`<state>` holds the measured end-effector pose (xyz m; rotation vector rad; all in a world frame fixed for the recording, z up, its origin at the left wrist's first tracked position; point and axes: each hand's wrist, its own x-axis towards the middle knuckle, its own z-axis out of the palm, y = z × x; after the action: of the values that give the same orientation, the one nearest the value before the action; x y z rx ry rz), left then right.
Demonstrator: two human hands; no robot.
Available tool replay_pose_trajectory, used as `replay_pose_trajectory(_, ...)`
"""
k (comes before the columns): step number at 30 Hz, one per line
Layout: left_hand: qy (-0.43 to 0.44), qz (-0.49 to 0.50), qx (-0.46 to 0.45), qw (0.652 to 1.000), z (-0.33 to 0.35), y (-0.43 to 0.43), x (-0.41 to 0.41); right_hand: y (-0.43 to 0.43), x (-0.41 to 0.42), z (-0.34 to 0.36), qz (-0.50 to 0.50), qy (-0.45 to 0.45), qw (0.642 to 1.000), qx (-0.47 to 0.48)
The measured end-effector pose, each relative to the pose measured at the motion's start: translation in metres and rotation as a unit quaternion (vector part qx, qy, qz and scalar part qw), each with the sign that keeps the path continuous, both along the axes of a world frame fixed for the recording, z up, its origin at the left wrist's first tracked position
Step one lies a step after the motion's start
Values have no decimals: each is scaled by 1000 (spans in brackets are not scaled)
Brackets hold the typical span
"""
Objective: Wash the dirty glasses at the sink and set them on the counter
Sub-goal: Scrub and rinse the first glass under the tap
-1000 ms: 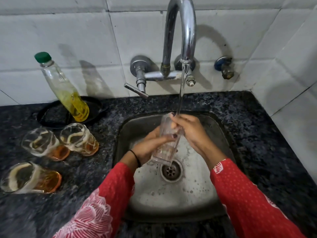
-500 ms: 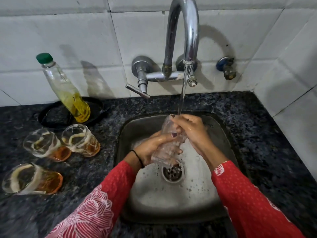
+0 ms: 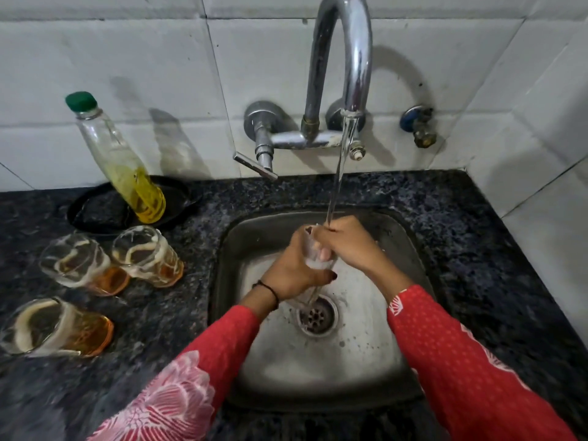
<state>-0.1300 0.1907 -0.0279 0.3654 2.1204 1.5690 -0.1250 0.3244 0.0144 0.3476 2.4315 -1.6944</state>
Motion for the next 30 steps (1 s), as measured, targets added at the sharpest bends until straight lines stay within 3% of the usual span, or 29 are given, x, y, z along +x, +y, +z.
replay_pose_trajectory(1,67,19,-50,996,-3,4,1,-2,-1,1,6,-5,1000,3)
replay_pose_trajectory(3,41,21,7,999,0,4,0,-2,0,3,-13,17,999,-31)
replay_pose_trajectory(5,-131,-23,150,980,8,-6,-6,1,3,5,-56,47,993,-91)
replay_pose_trajectory(7,-353,-61,260,897,17,-20,-7,5,7,6,-88,56,979,-172)
replay_pose_trajectory(8,-402,-80,268,872,15,-24,-8,5,8,6,-89,52,978,-181)
replay_pose_trajectory(9,-396,-95,256,877,14,-26,-9,4,9,5,-77,41,983,-161)
replay_pose_trajectory(10,-327,-98,208,917,13,-23,-7,3,7,4,-58,24,990,-124)
replay_pose_trajectory(11,-211,-97,122,965,11,-18,-6,1,5,2,-38,4,996,-80)
replay_pose_trajectory(12,-77,-102,4,992,9,-12,-5,0,3,0,-22,-18,999,-45)
replay_pose_trajectory(13,48,-93,-112,988,7,-6,-4,-2,1,-1,-16,-36,999,-30)
replay_pose_trajectory(14,122,-76,-173,974,6,-2,-3,-1,1,-2,-23,-45,998,-37)
replay_pose_trajectory(15,128,-68,-158,977,6,0,-3,-1,1,-1,-36,-38,997,-49)
replay_pose_trajectory(17,-24,-80,16,996,4,-5,-7,1,5,2,-61,0,996,-69)
replay_pose_trajectory(18,-156,-82,116,977,8,-9,-9,2,7,2,-70,19,994,-82)
replay_pose_trajectory(19,-283,-92,197,934,12,-14,-9,1,10,4,-73,30,992,-102)
replay_pose_trajectory(21,-419,-111,242,868,8,-22,-9,-3,12,5,-70,28,992,-106)
replay_pose_trajectory(22,-420,-114,224,872,9,-22,-8,-4,10,3,-70,21,994,-86)
replay_pose_trajectory(23,-382,-97,190,899,10,-18,-6,-5,7,0,-76,14,995,-56)
replay_pose_trajectory(25,-178,-47,48,982,12,-6,-4,-5,2,-4,-94,12,995,-4)
replay_pose_trajectory(27,39,8,-75,996,10,5,-2,-2,0,-4,-101,31,994,-8)
replay_pose_trajectory(30,52,33,15,998,6,4,-4,-2,10,8,-26,117,992,33)
